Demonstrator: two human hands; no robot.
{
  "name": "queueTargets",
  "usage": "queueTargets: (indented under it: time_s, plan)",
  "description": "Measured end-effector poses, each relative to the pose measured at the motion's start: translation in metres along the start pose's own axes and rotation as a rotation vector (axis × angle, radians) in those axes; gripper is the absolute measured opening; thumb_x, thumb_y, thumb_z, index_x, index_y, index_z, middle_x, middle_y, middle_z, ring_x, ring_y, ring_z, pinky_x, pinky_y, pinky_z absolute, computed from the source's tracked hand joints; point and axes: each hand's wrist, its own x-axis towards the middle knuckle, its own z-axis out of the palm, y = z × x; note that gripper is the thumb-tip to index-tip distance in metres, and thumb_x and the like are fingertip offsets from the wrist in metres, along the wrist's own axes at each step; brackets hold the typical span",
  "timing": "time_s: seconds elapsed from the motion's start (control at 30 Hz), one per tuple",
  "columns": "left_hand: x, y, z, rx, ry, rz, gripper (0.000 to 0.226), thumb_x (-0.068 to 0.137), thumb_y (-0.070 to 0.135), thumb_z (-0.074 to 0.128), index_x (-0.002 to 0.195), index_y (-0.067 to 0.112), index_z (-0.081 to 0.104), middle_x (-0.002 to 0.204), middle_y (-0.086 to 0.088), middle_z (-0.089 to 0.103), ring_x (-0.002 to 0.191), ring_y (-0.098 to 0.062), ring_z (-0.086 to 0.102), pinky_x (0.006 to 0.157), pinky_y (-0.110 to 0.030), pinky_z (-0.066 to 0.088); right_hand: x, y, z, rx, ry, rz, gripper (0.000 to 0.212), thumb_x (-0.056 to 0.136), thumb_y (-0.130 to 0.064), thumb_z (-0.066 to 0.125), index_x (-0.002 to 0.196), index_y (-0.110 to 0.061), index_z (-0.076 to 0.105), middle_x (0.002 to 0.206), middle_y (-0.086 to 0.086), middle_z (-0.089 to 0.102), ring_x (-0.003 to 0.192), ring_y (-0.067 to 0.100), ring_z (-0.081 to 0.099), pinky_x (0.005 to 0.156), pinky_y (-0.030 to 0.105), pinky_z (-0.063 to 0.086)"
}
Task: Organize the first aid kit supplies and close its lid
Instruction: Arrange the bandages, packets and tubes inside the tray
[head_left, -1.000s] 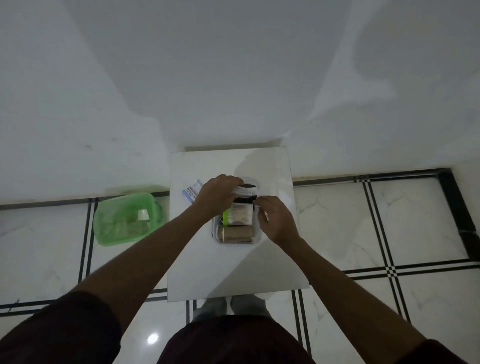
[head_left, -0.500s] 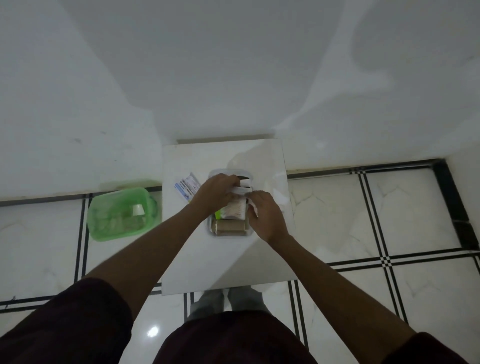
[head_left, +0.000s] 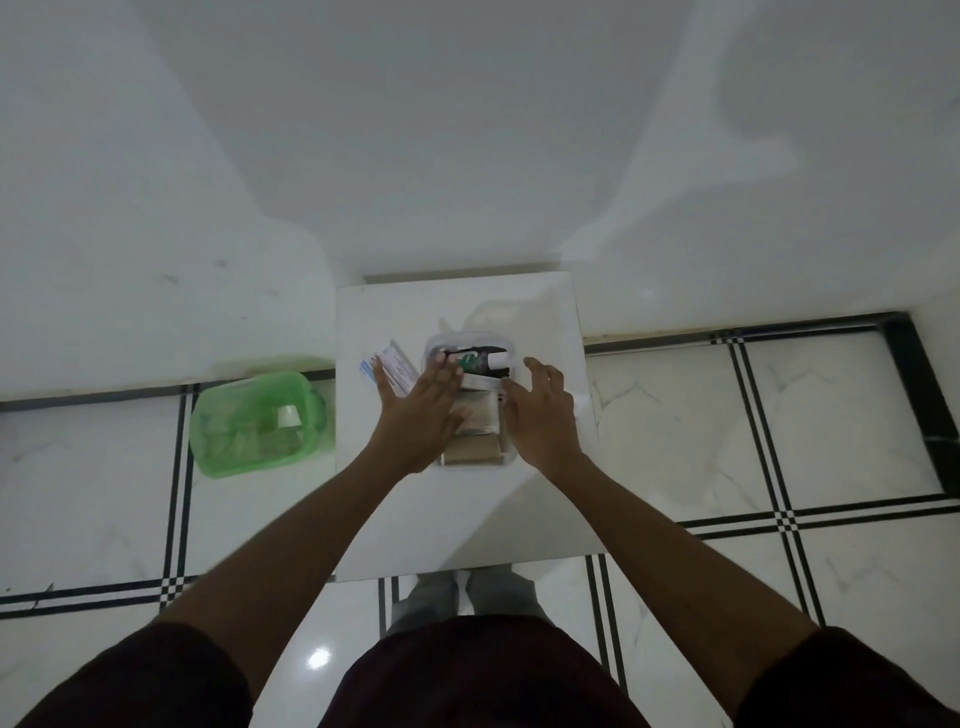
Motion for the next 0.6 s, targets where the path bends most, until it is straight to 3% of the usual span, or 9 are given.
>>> queueTargets:
  time_s: [0.13,0.2,0.27,0.37,0.5,0.6]
  plan:
    - [-0.002,0.004,-0.007,-0.206,0.127,-0.04,0.061,0.098,0.049,0.008,0.15,0.02,0.021,0.16,0.004,0.015,0.149,-0.012,0.006,0.109,-0.073,-0.001,-0.002,0.0,-0.001,0.112,0.108,-0.011,0.028,0.089,-0.018,0.051,0.112,-0.008,0.064,0.127,0.02,0.057,0.119,0.038,0.05,0.089,0.048,0.048]
    - [-0.002,0.001,-0.01,-0.415,0.233,-0.149,0.056,0.099,0.045,0.014,0.15,0.024,0.02,0.159,0.009,0.012,0.148,-0.007,0.002,0.113,-0.063,-0.004,-0.001,0.003,-0.005,0.213,0.212,0.038,0.027,0.091,-0.017,0.048,0.112,-0.007,0.064,0.121,0.016,0.061,0.115,0.032,0.052,0.09,0.041,0.048]
    - [-0.004,-0.008,-0.011,-0.585,0.328,-0.299,0.049,0.101,0.038,0.023,0.147,0.022,0.03,0.159,0.006,0.022,0.149,-0.01,0.01,0.117,-0.056,0.004,-0.002,0.01,-0.007,0.289,0.26,0.119,0.026,0.091,-0.01,0.049,0.114,-0.006,0.062,0.118,0.013,0.062,0.113,0.028,0.052,0.092,0.037,0.047]
    - [-0.006,-0.033,-0.003,-0.687,0.368,-0.408,0.047,0.095,0.027,0.037,0.137,0.009,0.045,0.148,-0.011,0.044,0.142,-0.027,0.033,0.117,-0.047,0.026,-0.004,0.029,-0.003,0.275,0.094,0.216,0.034,0.086,-0.002,0.055,0.12,-0.004,0.058,0.122,0.014,0.059,0.116,0.03,0.051,0.092,0.037,0.046]
    - [0.001,-0.06,0.013,-0.727,0.255,-0.52,0.042,0.089,0.014,0.057,0.129,0.001,0.052,0.132,-0.02,0.056,0.125,-0.036,0.049,0.108,-0.045,0.038,-0.002,0.052,0.009,0.079,-0.196,0.206,0.048,0.082,-0.006,0.062,0.128,-0.005,0.049,0.13,0.016,0.053,0.12,0.033,0.047,0.091,0.043,0.045]
    - [0.015,-0.064,0.012,-0.8,0.264,-0.675,0.043,0.084,0.013,0.065,0.124,0.0,0.054,0.123,-0.022,0.061,0.116,-0.037,0.055,0.099,-0.039,0.041,0.006,0.056,0.014,-0.042,-0.281,0.184,0.053,0.08,-0.01,0.066,0.129,-0.008,0.046,0.131,0.014,0.051,0.12,0.033,0.044,0.088,0.045,0.046]
